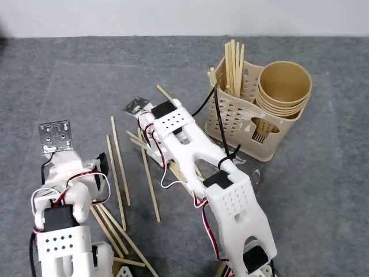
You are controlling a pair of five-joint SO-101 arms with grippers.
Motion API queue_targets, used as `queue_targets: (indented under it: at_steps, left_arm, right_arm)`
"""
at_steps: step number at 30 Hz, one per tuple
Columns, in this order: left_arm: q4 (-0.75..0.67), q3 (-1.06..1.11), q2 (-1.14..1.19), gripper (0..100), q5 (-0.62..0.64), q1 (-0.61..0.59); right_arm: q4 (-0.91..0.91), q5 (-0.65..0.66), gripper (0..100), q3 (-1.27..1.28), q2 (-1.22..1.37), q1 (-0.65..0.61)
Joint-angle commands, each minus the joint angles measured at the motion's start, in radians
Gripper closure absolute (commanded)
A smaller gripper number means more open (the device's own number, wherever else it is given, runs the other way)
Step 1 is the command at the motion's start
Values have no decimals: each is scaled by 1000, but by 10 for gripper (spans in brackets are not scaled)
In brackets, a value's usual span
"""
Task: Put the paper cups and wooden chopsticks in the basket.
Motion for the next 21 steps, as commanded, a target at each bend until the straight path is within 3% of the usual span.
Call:
queue_targets:
  at_steps: [1, 21]
  left_arm:
    - [-25, -5, -14, 791, 9, 2]
    - [-25, -5, -14, 791, 9, 2]
  right_arm:
    - [48, 41, 989, -26, -147, -1]
    - [93, 146, 988, -31, -631, 44]
